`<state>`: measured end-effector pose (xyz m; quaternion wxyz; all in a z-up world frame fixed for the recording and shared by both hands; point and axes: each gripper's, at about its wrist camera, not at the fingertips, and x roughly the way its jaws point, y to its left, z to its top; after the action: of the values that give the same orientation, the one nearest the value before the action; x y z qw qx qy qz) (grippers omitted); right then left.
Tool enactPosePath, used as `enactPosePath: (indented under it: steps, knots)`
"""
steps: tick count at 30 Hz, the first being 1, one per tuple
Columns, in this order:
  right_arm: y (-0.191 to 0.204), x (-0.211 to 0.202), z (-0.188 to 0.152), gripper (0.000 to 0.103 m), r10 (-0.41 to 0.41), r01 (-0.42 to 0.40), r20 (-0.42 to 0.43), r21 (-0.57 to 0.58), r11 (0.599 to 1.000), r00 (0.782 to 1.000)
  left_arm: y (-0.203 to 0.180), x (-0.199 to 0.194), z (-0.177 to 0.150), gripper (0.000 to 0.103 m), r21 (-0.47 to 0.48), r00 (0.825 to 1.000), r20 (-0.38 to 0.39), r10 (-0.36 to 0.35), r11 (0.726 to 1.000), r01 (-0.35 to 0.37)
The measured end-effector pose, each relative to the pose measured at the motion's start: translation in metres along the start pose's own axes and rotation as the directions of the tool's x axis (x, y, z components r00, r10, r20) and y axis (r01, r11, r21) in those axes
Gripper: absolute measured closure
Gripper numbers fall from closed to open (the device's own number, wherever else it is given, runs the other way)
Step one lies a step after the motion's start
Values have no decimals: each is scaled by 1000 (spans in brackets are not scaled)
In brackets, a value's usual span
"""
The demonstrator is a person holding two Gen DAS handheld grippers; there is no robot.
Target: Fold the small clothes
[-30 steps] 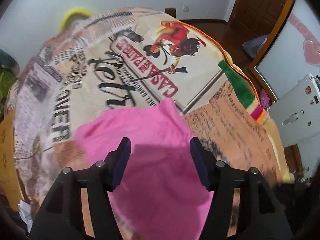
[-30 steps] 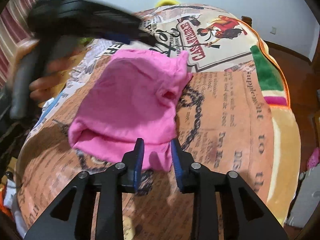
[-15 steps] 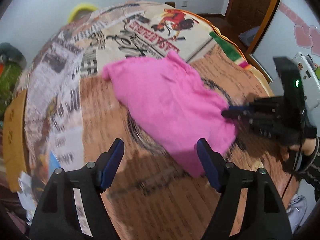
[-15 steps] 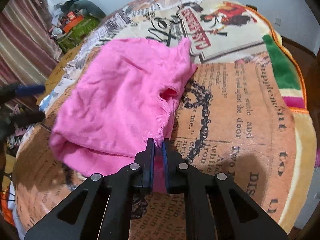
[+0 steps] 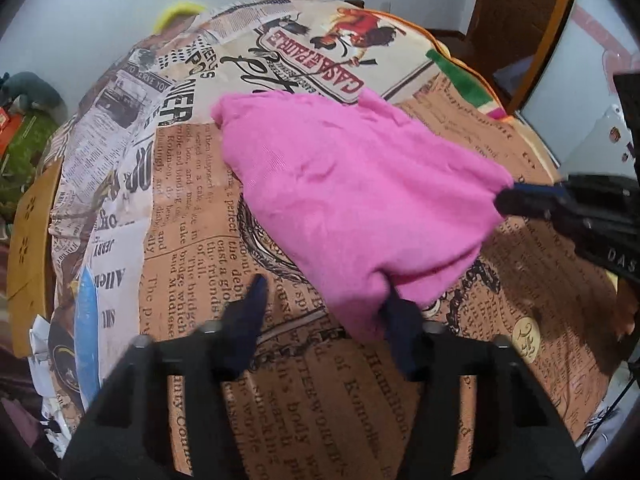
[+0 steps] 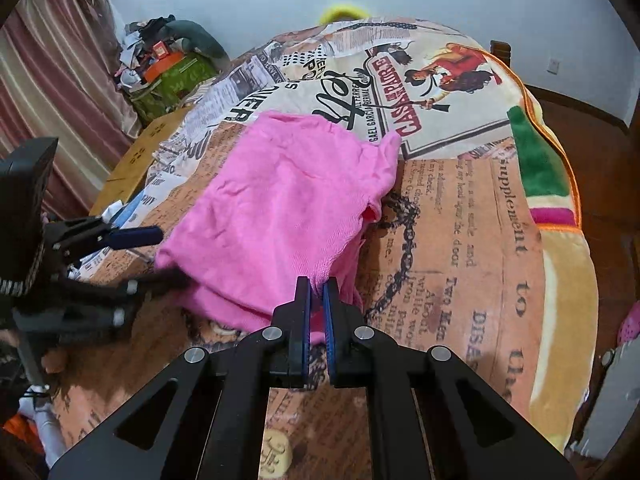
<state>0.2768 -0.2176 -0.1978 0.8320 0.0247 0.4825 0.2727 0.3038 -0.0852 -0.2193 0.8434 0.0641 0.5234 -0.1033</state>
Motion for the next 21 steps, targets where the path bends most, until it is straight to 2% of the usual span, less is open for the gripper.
enactPosePath:
  steps: [1,3,6,12,15,18,21]
  knots:
    - [0,-1,-1,98,1,-1,-3,3,1000,1000,1,-1,-2,66,0,1000,1,-5,1000,5]
    - [-1,-1,-7,98,1,-1,-9,7,1000,1000,3,-2,-5,85,4,1000,0,-14,1000,14]
    - [-2,5,-13,98,2,-1,-30,16,1000,1000,3,-4,-13,90,11,1000,-6,-25,1000,25]
    - [-6,26,-29,98,-12,14,-105,21,1000,994,11,-4,-22,90,-16,998,-28,-47,999,47]
    - [0,32,-37,98,-62,57,-144,-36,998,988,15,-7,-24,90,-11,997,-42,-63,998,63]
    - [2,22,-38,98,-68,58,-149,-68,996,987,22,-18,-26,84,-2,995,-53,-86,996,86]
    - [0,4,-30,98,-80,73,-104,-72,995,991,32,-31,-24,76,7,997,-29,-67,998,67]
